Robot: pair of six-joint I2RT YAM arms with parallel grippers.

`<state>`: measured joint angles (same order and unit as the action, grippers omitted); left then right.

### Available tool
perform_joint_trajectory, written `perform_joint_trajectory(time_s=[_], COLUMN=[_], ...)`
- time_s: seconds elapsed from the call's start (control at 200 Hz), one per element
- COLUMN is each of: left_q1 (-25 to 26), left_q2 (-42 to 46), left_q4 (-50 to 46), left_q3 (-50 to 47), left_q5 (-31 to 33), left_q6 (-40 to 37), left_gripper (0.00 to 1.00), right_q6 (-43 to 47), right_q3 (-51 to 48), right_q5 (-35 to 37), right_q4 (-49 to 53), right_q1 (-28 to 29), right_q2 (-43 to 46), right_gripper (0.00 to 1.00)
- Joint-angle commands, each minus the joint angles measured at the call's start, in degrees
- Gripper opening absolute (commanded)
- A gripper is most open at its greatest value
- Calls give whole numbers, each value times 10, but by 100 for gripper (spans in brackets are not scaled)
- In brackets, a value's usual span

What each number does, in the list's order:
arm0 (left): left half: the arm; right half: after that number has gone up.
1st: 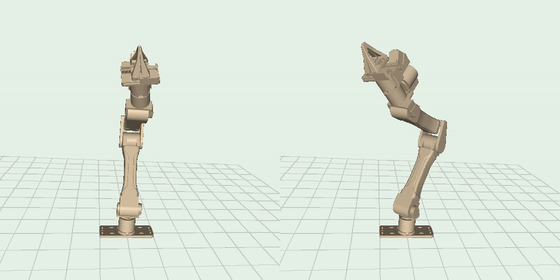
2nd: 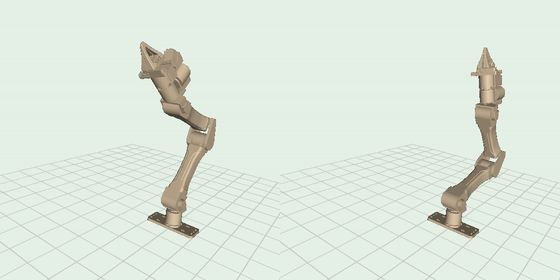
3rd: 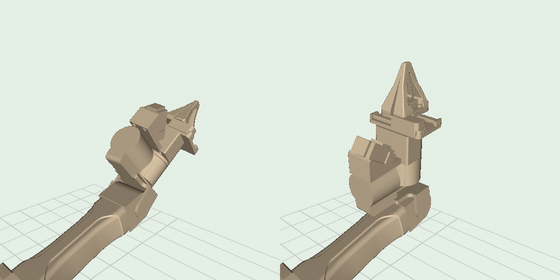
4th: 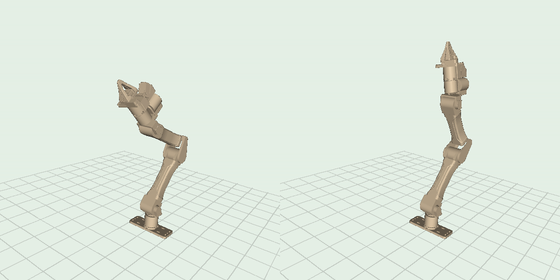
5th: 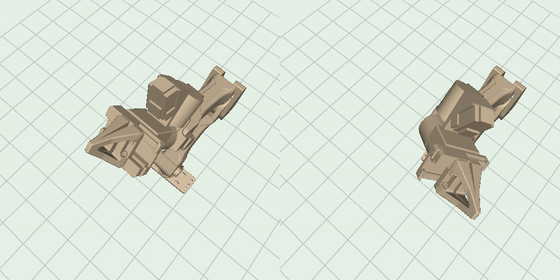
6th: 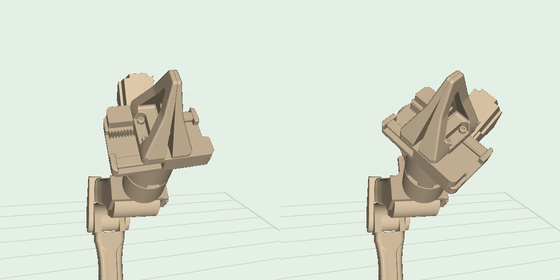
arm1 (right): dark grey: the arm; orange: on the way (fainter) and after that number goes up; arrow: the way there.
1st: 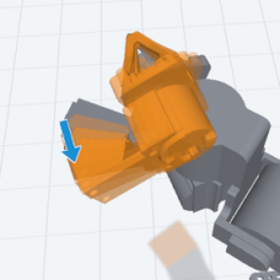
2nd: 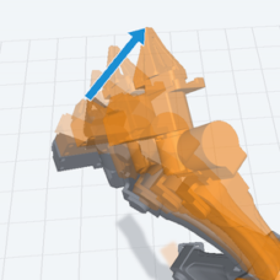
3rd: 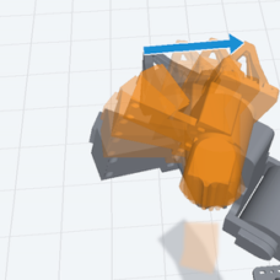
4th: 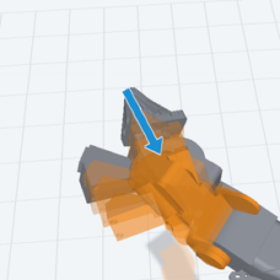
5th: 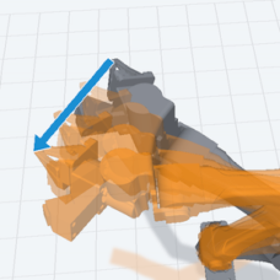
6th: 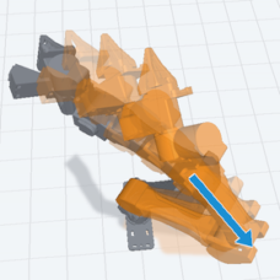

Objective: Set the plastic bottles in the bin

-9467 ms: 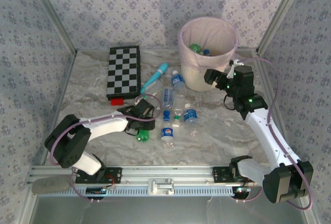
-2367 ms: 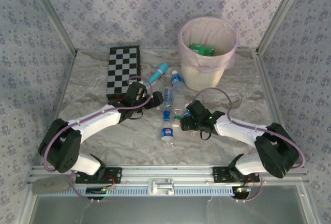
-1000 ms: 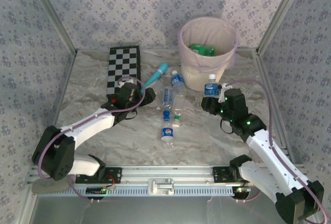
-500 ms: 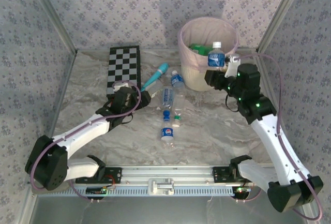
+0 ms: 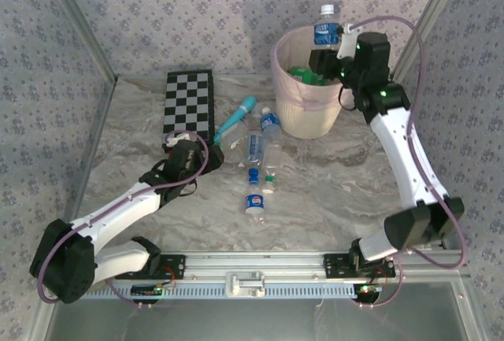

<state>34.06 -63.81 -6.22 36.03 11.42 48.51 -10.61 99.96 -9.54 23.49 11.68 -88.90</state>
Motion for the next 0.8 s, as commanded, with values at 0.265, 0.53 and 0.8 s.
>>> perform_joint_trajectory(time_s=[0.265,0.53,0.8], left_q1=[-2,0,5], left_q2=[43,59,38], left_q4=[-24,-20,4], left_q3=[-28,-42,-38], left_q5=[6,-5,-26], left_q6=[5,5,-7], left_gripper=[100,100,100], right_q6=[14,4,3], right_q3=[173,197,218], right_q5=[15,24,33], right_q4=[166,181,175], right_q1=[-6,-6,-6], right_q2=[-179,-213,-205], right_gripper=[51,67,100])
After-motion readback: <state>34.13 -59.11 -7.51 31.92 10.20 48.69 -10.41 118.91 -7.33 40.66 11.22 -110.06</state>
